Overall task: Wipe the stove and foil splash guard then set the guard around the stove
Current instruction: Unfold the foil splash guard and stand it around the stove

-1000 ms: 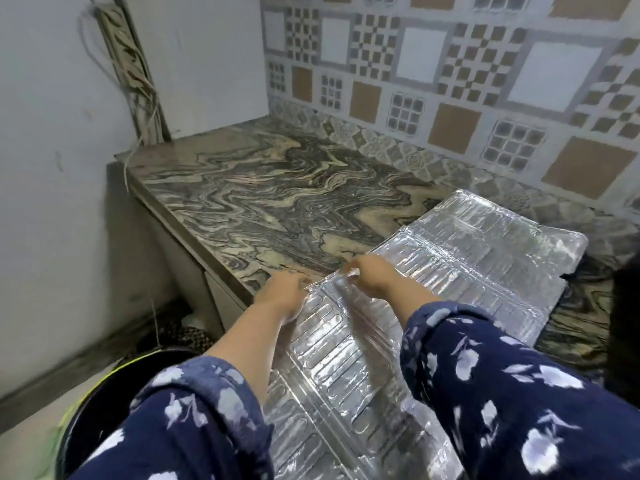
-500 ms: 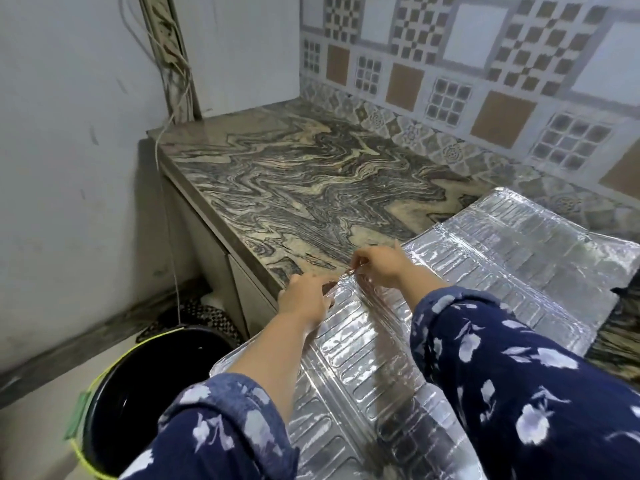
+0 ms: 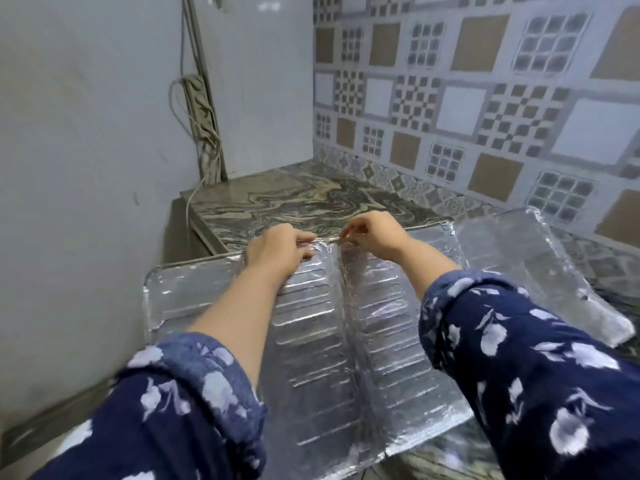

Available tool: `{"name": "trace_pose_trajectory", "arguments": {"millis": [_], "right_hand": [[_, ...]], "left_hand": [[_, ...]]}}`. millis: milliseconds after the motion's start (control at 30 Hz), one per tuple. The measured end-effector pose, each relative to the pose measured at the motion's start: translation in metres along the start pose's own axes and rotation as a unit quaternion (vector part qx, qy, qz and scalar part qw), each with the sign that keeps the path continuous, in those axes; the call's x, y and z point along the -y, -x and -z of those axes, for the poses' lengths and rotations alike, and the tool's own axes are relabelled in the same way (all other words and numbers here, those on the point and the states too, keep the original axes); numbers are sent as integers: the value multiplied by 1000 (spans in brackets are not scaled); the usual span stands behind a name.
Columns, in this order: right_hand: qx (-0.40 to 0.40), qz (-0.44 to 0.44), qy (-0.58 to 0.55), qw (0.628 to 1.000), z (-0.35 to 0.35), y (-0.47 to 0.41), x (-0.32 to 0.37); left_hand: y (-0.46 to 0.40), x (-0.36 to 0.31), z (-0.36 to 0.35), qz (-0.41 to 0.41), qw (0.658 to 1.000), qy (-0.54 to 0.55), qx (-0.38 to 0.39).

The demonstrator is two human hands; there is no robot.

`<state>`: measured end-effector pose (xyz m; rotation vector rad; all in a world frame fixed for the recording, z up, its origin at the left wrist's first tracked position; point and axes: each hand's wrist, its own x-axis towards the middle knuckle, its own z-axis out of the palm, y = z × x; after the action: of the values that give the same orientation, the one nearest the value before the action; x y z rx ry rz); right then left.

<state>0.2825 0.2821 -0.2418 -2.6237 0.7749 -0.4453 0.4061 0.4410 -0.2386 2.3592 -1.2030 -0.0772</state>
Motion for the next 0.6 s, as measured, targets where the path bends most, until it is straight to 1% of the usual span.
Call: {"name": "trace_pose_trajectory", "arguments": {"millis": [100, 200, 300, 500, 600], "right_hand": [[-3, -11, 17, 1000, 19, -7, 2], [-14, -37, 29, 999, 34, -8, -8], [-13, -62, 34, 997, 41, -4, -15], [-57, -89, -44, 994, 35, -13, -10], [-72, -90, -51, 992, 46, -19, -2]], "left_hand": [[-5, 7, 37, 3, 999, -18, -36], [-6, 24, 65, 2, 996, -57, -68], [-7, 42, 81, 11, 994, -82, -75], [-6, 50, 87, 29, 991, -96, -91], [-10, 46, 94, 28, 988, -102, -112]]}}
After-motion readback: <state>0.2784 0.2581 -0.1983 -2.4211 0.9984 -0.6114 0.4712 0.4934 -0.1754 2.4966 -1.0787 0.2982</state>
